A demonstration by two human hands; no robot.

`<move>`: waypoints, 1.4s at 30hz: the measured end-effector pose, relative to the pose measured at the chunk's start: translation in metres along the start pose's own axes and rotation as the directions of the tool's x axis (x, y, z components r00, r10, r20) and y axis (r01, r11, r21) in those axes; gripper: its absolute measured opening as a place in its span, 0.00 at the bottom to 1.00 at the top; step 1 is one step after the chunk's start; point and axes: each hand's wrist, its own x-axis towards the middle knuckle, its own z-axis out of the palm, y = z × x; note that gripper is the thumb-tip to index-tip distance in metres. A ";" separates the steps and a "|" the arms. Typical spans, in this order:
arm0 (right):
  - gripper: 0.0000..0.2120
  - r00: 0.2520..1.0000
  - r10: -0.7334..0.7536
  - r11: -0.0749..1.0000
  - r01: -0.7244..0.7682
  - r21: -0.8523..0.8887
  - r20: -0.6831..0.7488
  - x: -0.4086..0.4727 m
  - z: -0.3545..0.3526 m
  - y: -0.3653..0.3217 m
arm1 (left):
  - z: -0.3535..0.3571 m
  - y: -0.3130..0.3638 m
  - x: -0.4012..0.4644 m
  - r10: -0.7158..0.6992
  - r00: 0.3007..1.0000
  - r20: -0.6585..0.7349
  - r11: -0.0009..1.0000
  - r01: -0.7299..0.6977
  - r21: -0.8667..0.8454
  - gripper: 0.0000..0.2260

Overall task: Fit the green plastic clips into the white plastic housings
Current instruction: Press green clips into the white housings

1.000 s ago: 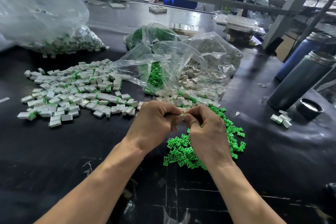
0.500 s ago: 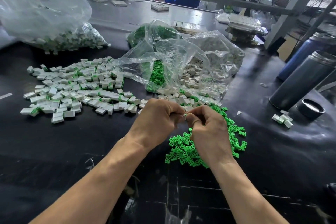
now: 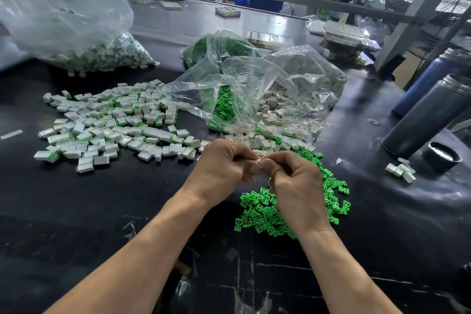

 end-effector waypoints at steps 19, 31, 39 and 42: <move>0.31 0.973 0.230 0.941 -0.226 0.253 0.014 0.001 0.011 -0.010 | 0.028 0.008 -0.010 0.024 0.995 0.094 0.945 0.008 -0.326 0.02; 0.28 0.976 0.209 0.953 -0.187 0.238 -0.069 0.006 0.020 -0.001 | 0.028 0.005 -0.010 0.027 0.996 0.081 0.965 -0.005 -0.262 0.04; 0.27 0.977 0.173 0.979 -0.158 0.126 -0.125 0.007 0.015 -0.001 | 0.031 0.006 -0.011 0.029 0.998 0.051 0.971 -0.016 -0.240 0.04; 0.25 0.977 0.147 0.987 -0.135 0.083 -0.152 0.007 0.014 -0.001 | 0.032 0.007 -0.012 0.032 0.999 0.039 0.972 -0.022 -0.233 0.03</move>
